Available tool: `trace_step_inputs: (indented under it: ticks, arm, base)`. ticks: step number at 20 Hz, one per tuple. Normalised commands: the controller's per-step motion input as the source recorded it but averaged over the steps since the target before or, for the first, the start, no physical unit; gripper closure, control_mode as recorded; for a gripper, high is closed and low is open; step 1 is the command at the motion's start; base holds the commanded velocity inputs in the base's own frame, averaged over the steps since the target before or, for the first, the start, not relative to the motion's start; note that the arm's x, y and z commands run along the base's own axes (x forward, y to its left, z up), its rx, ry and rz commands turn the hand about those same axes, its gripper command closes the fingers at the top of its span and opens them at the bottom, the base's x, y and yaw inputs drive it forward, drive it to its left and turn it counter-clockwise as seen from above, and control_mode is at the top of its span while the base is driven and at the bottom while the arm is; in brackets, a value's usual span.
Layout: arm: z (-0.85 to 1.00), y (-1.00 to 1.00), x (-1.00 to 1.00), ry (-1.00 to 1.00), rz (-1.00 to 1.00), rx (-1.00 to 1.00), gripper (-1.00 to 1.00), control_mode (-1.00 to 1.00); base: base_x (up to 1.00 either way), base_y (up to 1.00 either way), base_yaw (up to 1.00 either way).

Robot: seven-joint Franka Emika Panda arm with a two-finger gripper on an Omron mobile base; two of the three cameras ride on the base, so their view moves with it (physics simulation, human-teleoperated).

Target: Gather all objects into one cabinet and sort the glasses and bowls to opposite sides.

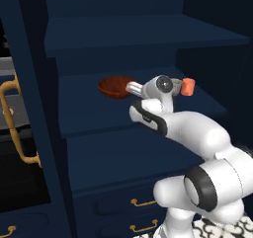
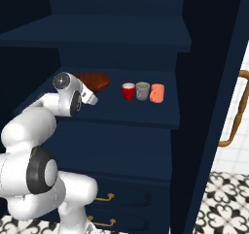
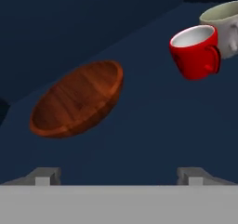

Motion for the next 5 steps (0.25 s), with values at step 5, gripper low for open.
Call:
trace_step_inputs:
  ticks: [5]
  arm:
    - [0.0,0.41,0.25,0.0,-0.07,0.17,-1.0,-1.0]
  base:
    - [0.0,0.0,0.0]
